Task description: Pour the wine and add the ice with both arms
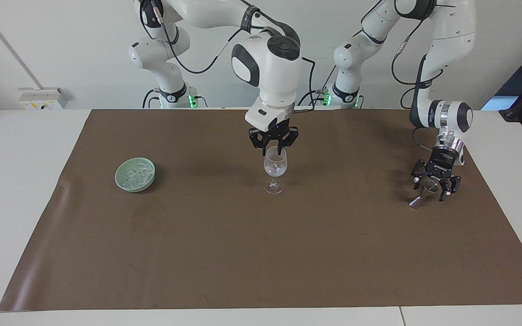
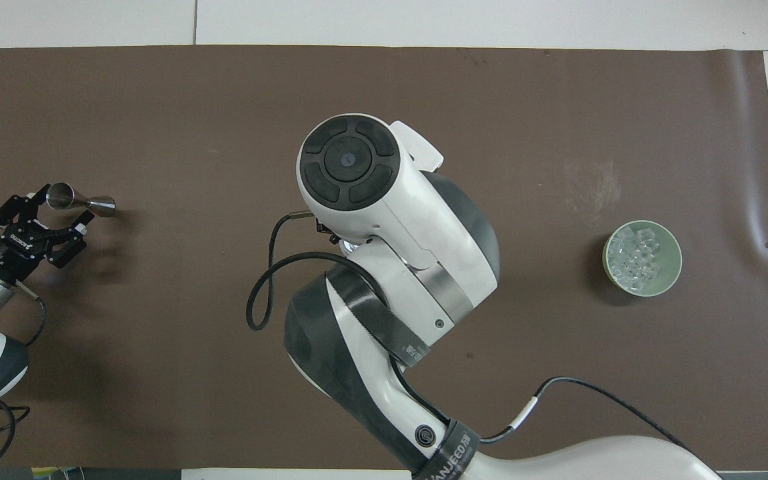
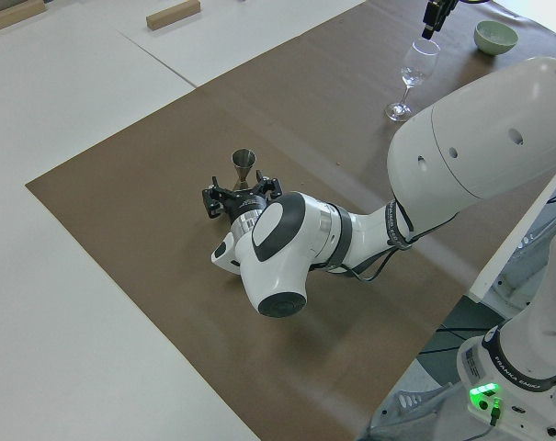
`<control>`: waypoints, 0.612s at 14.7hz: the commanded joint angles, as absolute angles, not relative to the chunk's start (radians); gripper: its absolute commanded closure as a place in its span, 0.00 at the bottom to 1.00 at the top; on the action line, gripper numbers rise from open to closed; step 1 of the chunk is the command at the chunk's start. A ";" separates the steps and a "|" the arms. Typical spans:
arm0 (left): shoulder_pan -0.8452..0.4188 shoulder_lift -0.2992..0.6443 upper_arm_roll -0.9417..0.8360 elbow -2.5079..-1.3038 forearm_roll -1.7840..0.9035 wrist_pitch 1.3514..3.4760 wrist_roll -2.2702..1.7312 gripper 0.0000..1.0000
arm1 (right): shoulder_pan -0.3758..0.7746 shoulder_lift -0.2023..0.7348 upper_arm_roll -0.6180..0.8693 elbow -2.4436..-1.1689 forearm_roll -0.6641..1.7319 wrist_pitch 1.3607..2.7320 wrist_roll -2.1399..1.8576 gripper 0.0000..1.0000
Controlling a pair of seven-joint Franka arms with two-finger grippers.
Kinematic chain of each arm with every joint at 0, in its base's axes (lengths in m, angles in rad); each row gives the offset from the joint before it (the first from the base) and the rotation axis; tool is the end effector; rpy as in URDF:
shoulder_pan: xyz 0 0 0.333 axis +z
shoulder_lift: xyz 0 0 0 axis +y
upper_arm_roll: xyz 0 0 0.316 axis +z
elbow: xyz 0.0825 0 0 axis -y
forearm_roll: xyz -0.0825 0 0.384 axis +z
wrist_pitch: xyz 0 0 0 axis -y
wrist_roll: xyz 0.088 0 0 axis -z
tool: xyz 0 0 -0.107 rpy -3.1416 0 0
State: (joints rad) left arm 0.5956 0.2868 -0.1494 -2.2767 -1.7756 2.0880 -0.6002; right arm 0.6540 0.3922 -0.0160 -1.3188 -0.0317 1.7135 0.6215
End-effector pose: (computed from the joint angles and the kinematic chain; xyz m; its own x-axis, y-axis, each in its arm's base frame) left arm 0.4969 0.1830 0.2371 -0.2308 0.1596 -0.9598 0.6145 0.7888 -0.0166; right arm 0.5445 0.4024 0.5148 0.9995 0.0225 0.0238 0.0218 -0.9993 0.0291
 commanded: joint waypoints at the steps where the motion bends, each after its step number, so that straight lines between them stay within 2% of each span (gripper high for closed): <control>1: 0.632 0.250 -0.147 -2.312 -1.653 2.043 -0.587 0.00 | 0.608 0.358 -0.009 -1.296 -0.014 1.657 0.615 0.53; 2: 0.650 0.250 -0.147 -2.303 -1.587 2.030 -0.591 0.00 | 0.583 0.345 -0.009 -1.296 -0.014 1.652 0.595 0.51; 3: 0.672 0.252 -0.147 -2.281 -1.521 2.007 -0.595 0.00 | 0.557 0.330 -0.012 -1.296 -0.014 1.645 0.566 0.42; 4: 0.679 0.255 -0.146 -2.263 -1.467 1.990 -0.597 0.00 | 0.525 0.319 -0.014 -1.298 -0.014 1.634 0.527 0.27; 7: 0.699 0.267 -0.146 -2.175 -1.228 1.953 -0.597 0.00 | 0.413 0.290 -0.015 -1.312 -0.015 1.585 0.384 0.00; 9: 0.707 0.281 -0.146 -2.088 -1.082 1.907 -0.606 0.00 | 0.339 0.276 -0.015 -1.313 -0.023 1.543 0.301 0.00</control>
